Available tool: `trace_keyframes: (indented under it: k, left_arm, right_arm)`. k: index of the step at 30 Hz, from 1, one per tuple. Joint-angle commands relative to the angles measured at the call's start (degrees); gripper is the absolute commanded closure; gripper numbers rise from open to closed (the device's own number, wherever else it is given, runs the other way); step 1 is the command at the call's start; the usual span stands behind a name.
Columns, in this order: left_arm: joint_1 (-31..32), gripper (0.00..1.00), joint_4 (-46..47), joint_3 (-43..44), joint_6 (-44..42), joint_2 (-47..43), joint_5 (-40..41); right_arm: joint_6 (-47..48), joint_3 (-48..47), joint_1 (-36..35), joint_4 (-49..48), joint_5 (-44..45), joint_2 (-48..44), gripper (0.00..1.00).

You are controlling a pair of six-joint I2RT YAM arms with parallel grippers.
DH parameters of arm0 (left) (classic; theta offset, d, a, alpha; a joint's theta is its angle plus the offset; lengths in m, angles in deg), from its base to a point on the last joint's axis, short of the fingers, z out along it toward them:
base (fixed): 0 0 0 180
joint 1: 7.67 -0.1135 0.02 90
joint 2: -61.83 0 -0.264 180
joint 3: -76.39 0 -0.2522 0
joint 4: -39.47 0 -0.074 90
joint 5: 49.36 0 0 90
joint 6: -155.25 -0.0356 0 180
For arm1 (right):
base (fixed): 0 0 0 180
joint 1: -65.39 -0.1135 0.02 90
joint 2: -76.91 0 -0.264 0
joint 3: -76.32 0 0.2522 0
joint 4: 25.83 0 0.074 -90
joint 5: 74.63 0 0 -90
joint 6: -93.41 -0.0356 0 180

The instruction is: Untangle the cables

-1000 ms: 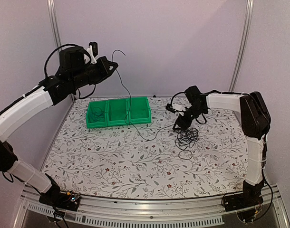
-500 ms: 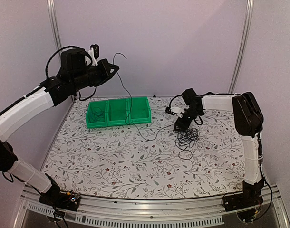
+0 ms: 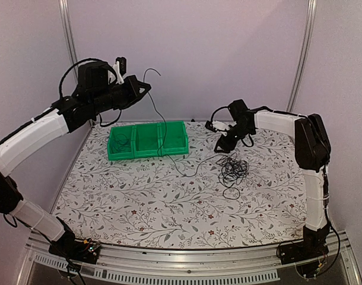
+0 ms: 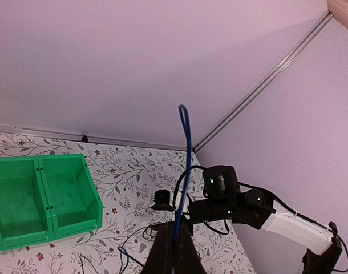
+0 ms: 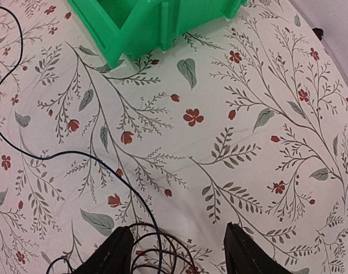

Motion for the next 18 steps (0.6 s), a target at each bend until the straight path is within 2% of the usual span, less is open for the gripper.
trace_keyframes:
  k: [1,14,18]
  left_arm:
    - [0.4,1.00,-0.7,0.1,0.1,0.6,-0.8]
    - [0.2,1.00,-0.6,-0.2,0.1,0.6,-0.5]
    - [0.1,1.00,-0.6,-0.2,0.0,0.6,-0.7]
  right_arm:
    - [-0.6,-4.1,1.9,2.7,0.8,2.6,0.42]
    - [2.8,-4.4,2.3,8.4,-8.6,4.7,0.46]
    - [2.7,-4.6,2.2,9.0,-8.2,5.5,0.53]
